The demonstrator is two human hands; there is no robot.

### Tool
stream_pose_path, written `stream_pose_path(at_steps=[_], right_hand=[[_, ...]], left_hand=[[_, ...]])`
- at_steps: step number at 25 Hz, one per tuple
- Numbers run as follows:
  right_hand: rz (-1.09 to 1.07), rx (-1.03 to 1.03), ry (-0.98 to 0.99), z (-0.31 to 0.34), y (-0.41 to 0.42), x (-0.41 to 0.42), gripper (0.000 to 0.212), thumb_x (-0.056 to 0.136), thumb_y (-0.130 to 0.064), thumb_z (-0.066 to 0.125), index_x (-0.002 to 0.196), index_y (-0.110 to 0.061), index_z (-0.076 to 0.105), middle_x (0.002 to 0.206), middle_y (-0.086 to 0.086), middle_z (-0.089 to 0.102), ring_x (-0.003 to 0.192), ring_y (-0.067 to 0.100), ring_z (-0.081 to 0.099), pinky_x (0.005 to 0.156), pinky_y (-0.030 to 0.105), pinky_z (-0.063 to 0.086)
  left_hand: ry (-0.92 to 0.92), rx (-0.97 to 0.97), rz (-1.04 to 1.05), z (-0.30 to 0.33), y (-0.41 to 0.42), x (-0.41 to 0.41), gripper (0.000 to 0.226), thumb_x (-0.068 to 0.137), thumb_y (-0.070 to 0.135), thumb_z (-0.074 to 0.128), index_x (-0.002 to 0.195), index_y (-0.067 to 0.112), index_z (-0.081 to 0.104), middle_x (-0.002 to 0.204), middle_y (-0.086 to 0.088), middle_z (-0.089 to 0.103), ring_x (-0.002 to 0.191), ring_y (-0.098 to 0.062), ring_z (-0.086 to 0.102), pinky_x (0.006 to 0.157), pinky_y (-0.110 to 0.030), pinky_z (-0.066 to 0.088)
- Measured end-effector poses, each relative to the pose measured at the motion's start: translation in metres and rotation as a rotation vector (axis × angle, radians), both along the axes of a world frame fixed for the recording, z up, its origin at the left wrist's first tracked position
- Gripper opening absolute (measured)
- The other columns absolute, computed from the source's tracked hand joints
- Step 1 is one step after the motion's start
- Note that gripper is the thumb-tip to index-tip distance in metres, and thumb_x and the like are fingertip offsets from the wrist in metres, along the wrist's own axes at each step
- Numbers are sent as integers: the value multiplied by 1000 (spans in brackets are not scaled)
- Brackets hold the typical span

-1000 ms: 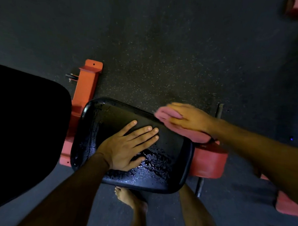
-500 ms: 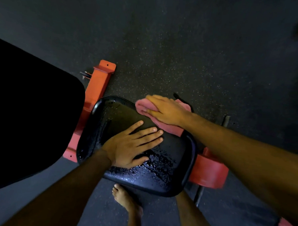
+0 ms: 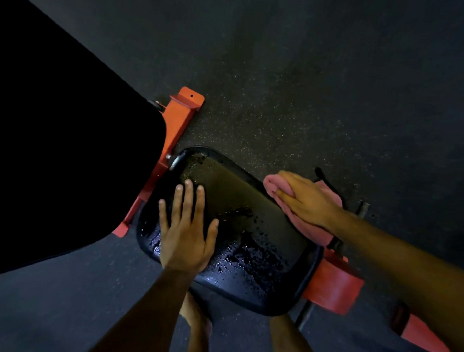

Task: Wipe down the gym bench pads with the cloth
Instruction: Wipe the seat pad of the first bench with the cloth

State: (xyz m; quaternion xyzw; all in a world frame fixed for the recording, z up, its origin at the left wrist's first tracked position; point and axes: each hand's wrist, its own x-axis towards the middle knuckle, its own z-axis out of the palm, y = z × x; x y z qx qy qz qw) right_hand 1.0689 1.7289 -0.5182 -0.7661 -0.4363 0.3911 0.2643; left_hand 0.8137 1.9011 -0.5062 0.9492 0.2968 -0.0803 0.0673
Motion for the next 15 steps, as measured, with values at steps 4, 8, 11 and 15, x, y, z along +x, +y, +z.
stream_pose_path(at_steps=[4,8,11,15], right_hand=[[-154,48,44,24,7,23,42,99,-35,64,134,-24,43,112,-18,61,98,-5,62,79,7,45],[-280,148,156,32,59,33,46,95,-17,72,128,-27,41,113,-26,60,102,-3,64,83,13,50],[83,55,144,13,81,2,44,101,-35,60,141,-33,43,140,-11,53,123,2,53,103,15,41],[113,44,72,7,101,-1,36,101,-55,43,128,-34,56,127,-10,58,116,10,56,98,39,48]], left_hand=[[18,-19,-5,1,3,-3,74,106,56,21,166,14,13,174,-11,4,161,-28,4,128,-59,5],[24,-8,-17,-2,4,-5,75,106,59,20,167,15,10,175,-9,2,161,-26,4,128,-59,6],[15,11,-30,-4,5,-5,77,105,58,26,166,14,11,175,-10,5,161,-27,8,127,-60,8],[-3,-1,-37,-7,4,-6,79,104,59,26,166,14,8,175,-10,2,161,-27,6,127,-61,8]])
